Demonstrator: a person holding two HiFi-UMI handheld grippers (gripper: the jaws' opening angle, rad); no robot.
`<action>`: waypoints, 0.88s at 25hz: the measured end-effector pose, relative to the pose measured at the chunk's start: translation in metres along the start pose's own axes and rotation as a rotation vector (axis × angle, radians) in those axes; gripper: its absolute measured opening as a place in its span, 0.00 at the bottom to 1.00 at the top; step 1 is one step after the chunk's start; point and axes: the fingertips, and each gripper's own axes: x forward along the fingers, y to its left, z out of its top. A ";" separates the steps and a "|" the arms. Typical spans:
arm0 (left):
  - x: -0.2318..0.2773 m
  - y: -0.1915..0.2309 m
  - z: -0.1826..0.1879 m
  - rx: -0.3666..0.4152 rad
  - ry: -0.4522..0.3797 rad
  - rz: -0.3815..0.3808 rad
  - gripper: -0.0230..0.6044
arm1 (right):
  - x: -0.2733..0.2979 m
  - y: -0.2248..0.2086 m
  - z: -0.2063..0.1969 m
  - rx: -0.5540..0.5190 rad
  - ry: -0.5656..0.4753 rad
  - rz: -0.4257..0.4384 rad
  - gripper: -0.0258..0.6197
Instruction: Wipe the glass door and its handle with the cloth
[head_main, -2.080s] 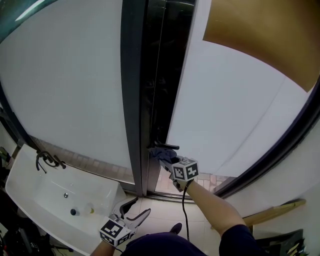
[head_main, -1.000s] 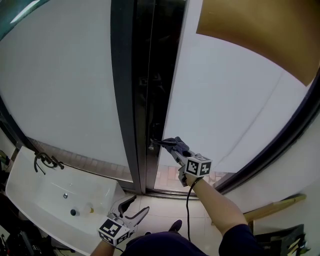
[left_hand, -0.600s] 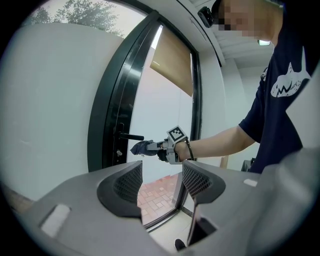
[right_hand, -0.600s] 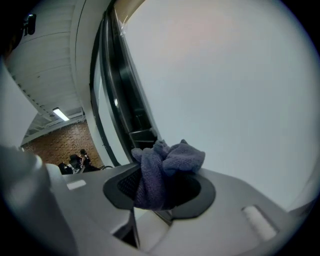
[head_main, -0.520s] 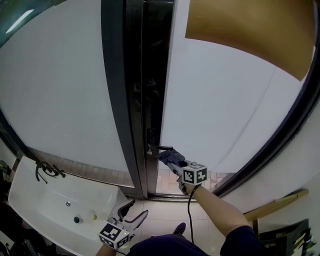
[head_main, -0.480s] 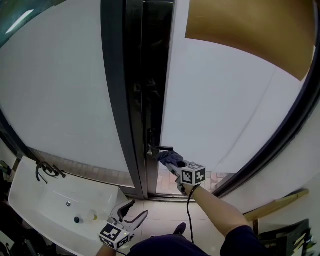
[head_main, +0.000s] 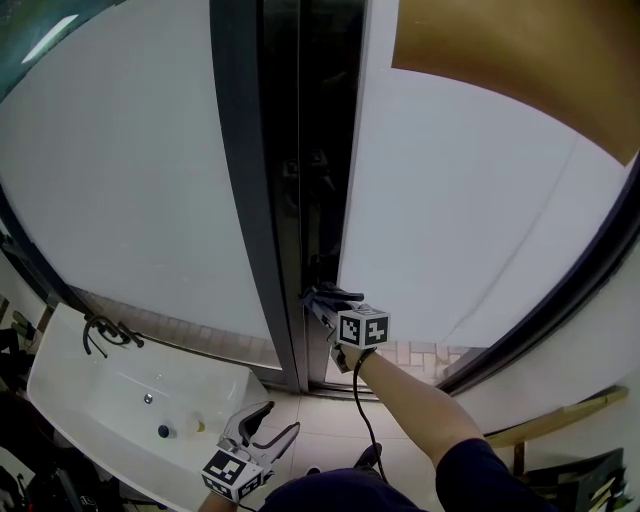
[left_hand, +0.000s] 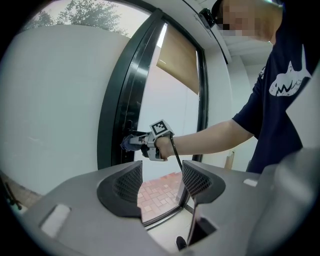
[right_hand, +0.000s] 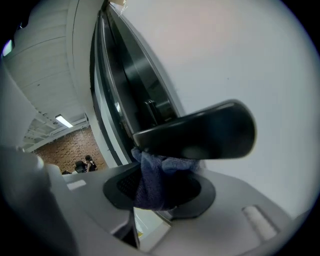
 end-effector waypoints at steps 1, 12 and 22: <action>-0.001 0.002 0.001 -0.007 0.006 0.011 0.43 | 0.003 -0.001 0.001 -0.007 0.007 -0.009 0.27; 0.006 0.008 0.002 -0.009 0.018 0.018 0.43 | 0.006 -0.014 0.002 -0.044 0.019 -0.069 0.27; 0.012 0.004 -0.006 -0.006 0.022 -0.005 0.43 | -0.017 -0.079 -0.053 0.022 0.160 -0.180 0.27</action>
